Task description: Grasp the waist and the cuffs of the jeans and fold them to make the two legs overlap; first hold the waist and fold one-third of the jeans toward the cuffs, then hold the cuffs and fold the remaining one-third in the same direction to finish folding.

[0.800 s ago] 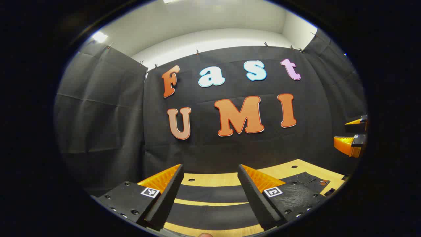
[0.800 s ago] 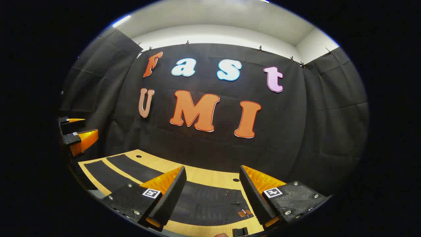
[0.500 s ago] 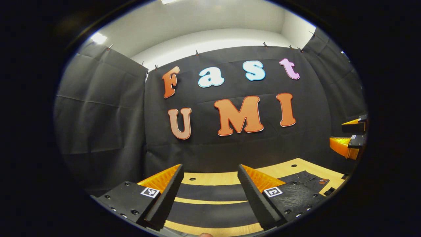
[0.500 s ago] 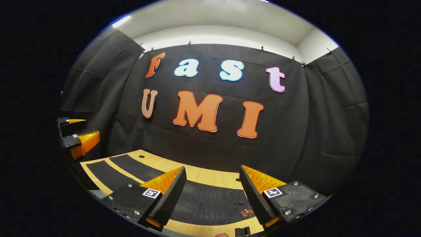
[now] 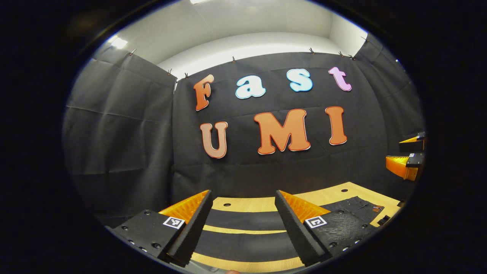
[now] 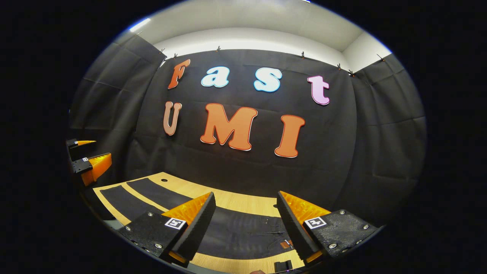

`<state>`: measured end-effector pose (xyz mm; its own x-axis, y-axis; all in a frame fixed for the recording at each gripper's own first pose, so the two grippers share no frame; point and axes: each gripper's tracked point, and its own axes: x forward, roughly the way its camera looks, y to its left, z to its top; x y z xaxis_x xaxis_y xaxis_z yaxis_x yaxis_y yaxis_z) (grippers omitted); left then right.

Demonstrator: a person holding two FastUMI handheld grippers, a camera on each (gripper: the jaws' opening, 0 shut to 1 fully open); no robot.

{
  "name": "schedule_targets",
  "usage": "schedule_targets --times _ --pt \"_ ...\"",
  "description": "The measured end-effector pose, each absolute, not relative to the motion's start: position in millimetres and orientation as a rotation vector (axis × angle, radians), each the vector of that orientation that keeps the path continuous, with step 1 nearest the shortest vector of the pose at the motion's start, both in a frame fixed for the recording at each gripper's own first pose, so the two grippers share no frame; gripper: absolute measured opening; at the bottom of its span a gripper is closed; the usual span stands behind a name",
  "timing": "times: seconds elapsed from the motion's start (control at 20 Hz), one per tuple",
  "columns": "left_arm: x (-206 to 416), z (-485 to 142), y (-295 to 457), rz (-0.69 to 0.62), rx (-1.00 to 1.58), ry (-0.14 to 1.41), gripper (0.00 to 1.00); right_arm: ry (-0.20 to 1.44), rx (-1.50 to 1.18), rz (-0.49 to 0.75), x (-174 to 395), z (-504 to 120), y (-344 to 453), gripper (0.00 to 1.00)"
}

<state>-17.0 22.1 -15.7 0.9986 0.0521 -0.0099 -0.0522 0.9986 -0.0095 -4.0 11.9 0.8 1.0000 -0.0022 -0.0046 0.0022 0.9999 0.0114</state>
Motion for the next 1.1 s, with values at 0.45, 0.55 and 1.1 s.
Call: schedule_targets --times 0.45,0.55,1.1 --pt "1 -34 88 0.120 -0.029 0.010 1.00 0.029 0.009 -0.026 16 -3 30 1.00" --pt "12 -39 107 0.129 -0.036 0.014 0.99 0.029 0.010 -0.045 23 -2 35 1.00" --pt "90 -50 159 0.031 -0.026 -0.005 0.99 0.064 -0.005 -0.220 40 6 48 1.00"
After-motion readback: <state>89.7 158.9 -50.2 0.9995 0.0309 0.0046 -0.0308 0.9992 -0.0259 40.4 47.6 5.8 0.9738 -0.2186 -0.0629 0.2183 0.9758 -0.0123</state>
